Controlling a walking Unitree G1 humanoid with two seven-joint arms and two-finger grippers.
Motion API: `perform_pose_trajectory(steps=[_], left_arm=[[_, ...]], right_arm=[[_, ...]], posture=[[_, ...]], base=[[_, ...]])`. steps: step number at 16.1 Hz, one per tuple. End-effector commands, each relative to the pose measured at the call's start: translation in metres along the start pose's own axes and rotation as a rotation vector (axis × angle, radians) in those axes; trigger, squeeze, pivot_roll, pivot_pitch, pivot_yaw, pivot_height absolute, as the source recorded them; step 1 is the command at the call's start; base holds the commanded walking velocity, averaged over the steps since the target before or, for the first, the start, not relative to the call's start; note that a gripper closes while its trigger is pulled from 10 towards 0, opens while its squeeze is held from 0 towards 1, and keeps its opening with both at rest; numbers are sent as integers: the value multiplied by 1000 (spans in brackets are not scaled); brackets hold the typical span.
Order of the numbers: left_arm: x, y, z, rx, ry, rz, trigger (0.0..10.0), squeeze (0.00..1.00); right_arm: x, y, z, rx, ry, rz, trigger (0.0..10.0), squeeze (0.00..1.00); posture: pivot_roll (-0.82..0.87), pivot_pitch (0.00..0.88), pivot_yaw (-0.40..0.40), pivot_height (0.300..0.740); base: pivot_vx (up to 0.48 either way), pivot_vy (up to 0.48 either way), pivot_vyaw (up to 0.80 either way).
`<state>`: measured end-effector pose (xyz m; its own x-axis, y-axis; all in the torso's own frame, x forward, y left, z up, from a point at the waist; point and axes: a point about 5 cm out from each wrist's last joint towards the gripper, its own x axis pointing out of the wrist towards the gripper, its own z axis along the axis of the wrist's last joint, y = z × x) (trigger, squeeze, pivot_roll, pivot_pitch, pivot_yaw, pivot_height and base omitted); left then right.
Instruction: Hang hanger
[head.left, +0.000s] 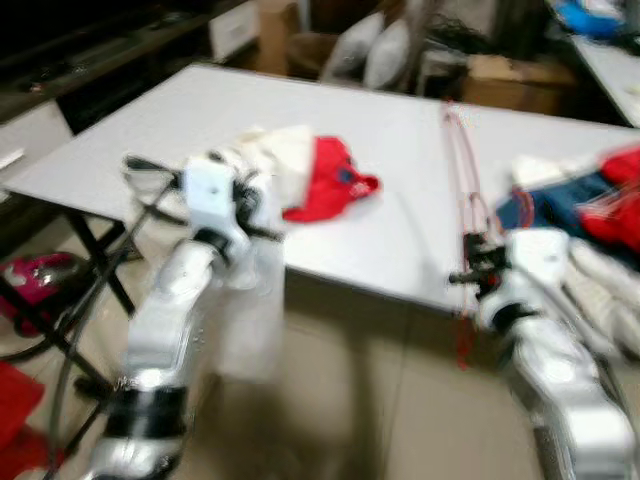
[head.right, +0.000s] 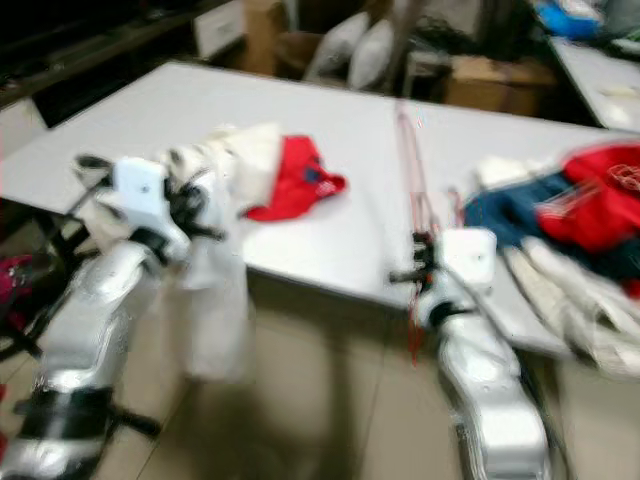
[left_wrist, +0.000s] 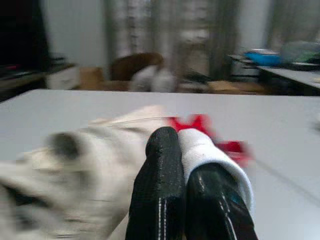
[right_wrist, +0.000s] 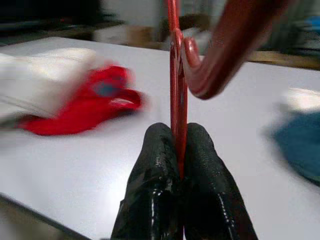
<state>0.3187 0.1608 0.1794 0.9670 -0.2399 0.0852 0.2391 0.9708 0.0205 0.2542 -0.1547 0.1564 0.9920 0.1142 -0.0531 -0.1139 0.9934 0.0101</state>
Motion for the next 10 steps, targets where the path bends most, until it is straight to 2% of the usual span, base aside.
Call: perform_pose_trajectory(steps=[1, 2, 4, 6, 7, 8, 10], left_arm=[[6, -10, 12, 1, -50, -33, 10000, 0], [11, -11, 15, 2, -60, -43, 10000, 0], [31, -16, 27, 2, -93, -82, 10000, 0], [58, -27, 51, -36, -154, -131, 10000, 0], [65, -30, 58, -38, -171, -149, 10000, 0], [78, -37, 74, -40, -204, -185, 10000, 0], [103, -51, 126, -77, -316, -249, 10000, 0]], right_arm=[[-3, -9, 3, -17, -16, -28, 10000, 0], [-2, -10, 4, -17, -18, -26, 10000, 0], [-1, -9, 4, -13, -22, -25, 10000, 0], [0, -8, 5, -8, -27, -32, 10000, 0], [0, -8, 5, -6, -28, -35, 10000, 0], [0, -8, 5, -5, -30, -41, 10000, 0], [0, -10, 5, 0, -36, -61, 10000, 0]], posture=[[70, 0, 10, 740], [74, 0, 6, 740], [75, 0, 6, 740], [71, 0, 12, 740], [70, 0, 14, 740], [69, 0, 16, 740], [58, 0, 28, 740]], base=[[435, 0, 0], [435, 0, 0], [422, 0, 0], [399, 0, 0], [401, 0, 0], [398, 0, 0], [383, 0, 0]])
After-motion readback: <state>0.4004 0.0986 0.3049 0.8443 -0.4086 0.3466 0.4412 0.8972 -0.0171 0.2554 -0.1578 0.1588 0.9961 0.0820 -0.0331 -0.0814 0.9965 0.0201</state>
